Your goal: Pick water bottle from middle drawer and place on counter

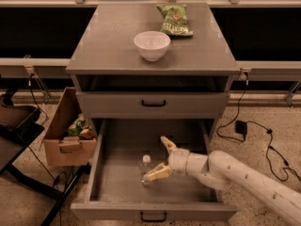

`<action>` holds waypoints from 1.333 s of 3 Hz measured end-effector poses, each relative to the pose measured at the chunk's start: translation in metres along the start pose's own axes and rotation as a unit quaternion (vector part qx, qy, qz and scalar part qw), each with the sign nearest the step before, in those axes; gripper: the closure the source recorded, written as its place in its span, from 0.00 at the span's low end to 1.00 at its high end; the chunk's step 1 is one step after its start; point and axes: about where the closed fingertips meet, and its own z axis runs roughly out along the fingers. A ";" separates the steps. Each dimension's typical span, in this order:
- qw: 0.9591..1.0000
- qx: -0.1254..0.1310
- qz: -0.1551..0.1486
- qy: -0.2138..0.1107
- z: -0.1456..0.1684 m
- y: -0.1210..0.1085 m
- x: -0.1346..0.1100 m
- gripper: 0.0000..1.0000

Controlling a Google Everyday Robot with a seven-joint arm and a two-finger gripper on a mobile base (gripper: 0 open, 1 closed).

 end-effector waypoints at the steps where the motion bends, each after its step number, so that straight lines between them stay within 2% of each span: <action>1: 1.000 -0.011 0.017 -0.008 0.018 0.013 0.016 0.00; 2: 0.999 -0.012 0.024 -0.027 0.028 0.022 0.023 0.01; 3: 0.999 -0.012 0.015 -0.036 0.039 0.027 0.024 0.24; 4: 0.999 -0.015 0.006 -0.036 0.054 0.033 0.038 0.53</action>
Offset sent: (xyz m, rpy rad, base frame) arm -0.0156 0.0297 -0.0358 0.1016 0.0298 0.0001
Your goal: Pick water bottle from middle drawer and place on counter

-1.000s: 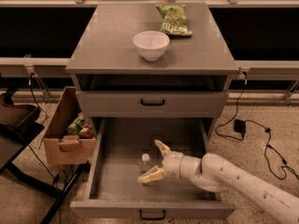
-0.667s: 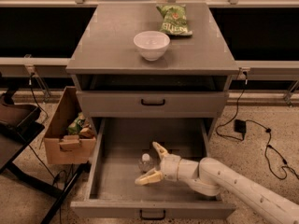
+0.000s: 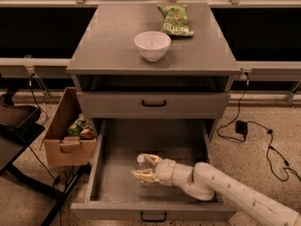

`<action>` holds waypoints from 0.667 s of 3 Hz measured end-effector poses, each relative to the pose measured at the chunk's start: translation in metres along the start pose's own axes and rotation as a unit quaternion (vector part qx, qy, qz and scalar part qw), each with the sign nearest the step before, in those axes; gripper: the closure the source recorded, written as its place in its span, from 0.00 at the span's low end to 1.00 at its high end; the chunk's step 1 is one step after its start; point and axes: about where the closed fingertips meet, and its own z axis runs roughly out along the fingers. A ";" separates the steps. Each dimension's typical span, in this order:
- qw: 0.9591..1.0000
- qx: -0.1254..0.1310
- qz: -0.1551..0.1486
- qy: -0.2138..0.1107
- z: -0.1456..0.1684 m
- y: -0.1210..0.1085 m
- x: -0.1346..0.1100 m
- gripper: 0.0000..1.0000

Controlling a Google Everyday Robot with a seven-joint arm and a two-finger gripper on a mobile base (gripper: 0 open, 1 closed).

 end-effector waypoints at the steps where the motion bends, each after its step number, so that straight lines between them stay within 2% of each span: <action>1: 1.000 -0.002 0.003 0.011 0.005 0.002 0.011 0.78; 2: 1.000 -0.002 0.003 0.011 0.004 0.002 0.008 1.00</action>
Offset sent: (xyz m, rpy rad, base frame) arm -0.0005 0.0033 -0.0138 -0.0174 0.0153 0.0035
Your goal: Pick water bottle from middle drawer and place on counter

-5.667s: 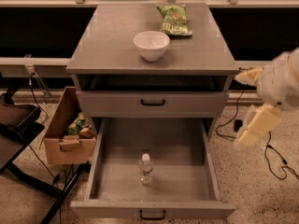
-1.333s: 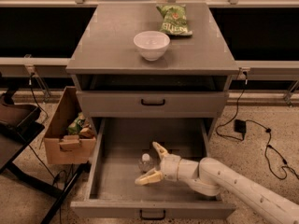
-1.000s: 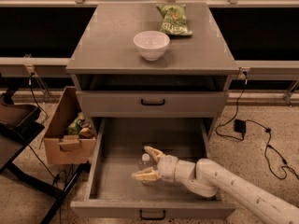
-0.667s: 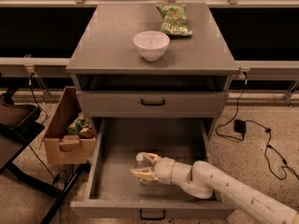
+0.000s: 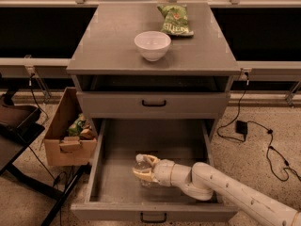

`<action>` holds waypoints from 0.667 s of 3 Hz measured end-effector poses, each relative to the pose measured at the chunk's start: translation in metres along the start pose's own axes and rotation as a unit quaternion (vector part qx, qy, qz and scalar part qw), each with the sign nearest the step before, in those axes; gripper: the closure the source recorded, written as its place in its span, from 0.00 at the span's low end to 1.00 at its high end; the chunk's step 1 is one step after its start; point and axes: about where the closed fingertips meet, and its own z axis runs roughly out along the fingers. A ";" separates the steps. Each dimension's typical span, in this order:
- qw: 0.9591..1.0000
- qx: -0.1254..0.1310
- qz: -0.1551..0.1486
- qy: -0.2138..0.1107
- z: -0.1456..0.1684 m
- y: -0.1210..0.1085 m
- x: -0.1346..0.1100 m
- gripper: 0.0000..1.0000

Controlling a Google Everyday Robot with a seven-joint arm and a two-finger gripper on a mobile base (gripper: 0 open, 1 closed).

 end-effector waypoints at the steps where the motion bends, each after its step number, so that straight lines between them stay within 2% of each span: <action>1: 1.000 0.000 -0.001 -0.003 -0.002 0.001 -0.003 1.00; 2: 0.999 -0.007 -0.010 -0.051 -0.029 0.024 -0.065 1.00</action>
Offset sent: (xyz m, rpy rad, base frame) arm -0.0613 -0.0185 0.1595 0.2025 -0.1264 0.0301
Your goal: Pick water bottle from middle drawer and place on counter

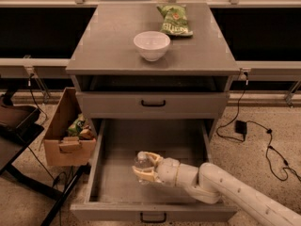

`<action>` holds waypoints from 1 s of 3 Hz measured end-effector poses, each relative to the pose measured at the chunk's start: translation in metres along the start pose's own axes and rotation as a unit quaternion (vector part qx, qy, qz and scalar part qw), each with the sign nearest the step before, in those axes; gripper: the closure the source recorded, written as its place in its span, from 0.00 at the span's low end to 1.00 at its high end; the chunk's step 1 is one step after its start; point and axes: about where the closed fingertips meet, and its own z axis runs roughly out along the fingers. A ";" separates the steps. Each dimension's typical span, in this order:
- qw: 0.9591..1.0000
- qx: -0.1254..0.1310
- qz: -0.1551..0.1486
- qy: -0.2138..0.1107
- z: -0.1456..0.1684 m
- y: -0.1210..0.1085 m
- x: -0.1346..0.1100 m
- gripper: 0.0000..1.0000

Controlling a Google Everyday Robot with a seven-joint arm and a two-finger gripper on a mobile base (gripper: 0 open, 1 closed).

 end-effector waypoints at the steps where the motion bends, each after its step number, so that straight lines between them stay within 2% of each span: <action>1: 0.995 -0.045 -0.024 -0.087 -0.043 0.073 -0.142 1.00; 2: 0.990 -0.069 -0.042 -0.114 -0.067 0.126 -0.251 1.00; 3: 0.990 -0.069 -0.041 -0.119 -0.061 0.145 -0.360 1.00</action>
Offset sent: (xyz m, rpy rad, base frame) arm -0.1942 0.0145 0.3933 0.2337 -0.2177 0.2068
